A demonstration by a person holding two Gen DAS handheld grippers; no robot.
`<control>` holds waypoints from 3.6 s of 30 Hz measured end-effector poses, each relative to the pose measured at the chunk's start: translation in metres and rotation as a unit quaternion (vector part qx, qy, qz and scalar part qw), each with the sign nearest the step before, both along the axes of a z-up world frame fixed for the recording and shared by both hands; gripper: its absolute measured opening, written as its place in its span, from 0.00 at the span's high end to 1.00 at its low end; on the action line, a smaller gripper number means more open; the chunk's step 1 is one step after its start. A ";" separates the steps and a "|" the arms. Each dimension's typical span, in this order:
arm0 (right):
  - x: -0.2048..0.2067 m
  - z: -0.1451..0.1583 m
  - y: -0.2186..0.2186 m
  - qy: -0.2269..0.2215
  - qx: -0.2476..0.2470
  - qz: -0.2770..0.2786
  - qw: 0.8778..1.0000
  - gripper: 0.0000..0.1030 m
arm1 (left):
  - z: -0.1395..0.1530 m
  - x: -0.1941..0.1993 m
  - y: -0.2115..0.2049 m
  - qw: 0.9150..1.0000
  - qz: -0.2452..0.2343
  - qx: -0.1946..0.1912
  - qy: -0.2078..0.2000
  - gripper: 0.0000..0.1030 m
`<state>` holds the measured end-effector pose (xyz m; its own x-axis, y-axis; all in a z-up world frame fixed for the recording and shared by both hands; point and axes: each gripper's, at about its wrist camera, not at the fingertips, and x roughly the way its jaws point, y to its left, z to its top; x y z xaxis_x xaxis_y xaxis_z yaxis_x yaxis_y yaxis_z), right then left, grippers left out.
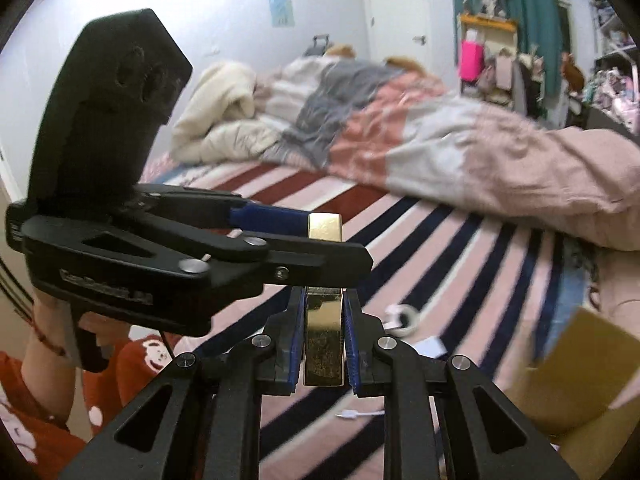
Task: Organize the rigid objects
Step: 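Grasp the gold bar-shaped item with the right gripper and lift it, then lower the gold item into the cardboard box and release it, then grasp the tape roll with white clip using the right gripper, then carry the tape roll into the cardboard box and open the right gripper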
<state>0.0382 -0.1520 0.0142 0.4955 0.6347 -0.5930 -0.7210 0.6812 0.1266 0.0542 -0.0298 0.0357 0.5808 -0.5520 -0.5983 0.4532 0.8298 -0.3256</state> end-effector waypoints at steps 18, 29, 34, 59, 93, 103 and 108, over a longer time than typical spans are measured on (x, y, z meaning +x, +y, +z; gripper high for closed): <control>0.001 -0.024 -0.165 0.067 -0.033 -0.151 0.986 0.87 | -0.024 0.029 -0.186 0.984 -0.148 0.087 0.040 0.56; 0.006 -0.024 -0.159 0.064 -0.064 -0.156 0.984 0.42 | 0.000 0.022 -0.139 0.991 -0.095 0.095 -0.005 0.26; 0.006 -0.013 -0.134 0.047 -0.069 -0.145 0.986 0.42 | 0.008 0.010 -0.081 0.995 -0.045 0.084 -0.019 0.26; 0.102 -0.147 0.060 0.102 -0.111 -0.147 0.978 0.42 | -0.102 0.004 0.123 0.984 0.153 0.060 0.074 0.25; -0.019 0.004 -0.046 -0.080 -0.047 -0.078 0.993 0.65 | -0.003 0.000 -0.081 0.996 -0.084 0.039 0.012 0.66; -0.007 -0.010 -0.128 -0.050 -0.088 -0.157 0.982 0.65 | -0.020 0.021 -0.172 0.986 -0.151 0.060 0.046 0.62; -0.005 -0.022 -0.144 -0.027 -0.104 -0.179 0.978 0.48 | -0.021 0.024 -0.173 0.987 -0.137 0.072 0.036 0.35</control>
<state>0.0332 -0.2960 -0.0082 0.6987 0.2827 -0.6571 -0.4330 0.8983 -0.0739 0.0787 -0.2032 0.0150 0.3750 -0.5885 -0.7163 0.6469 0.7195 -0.2524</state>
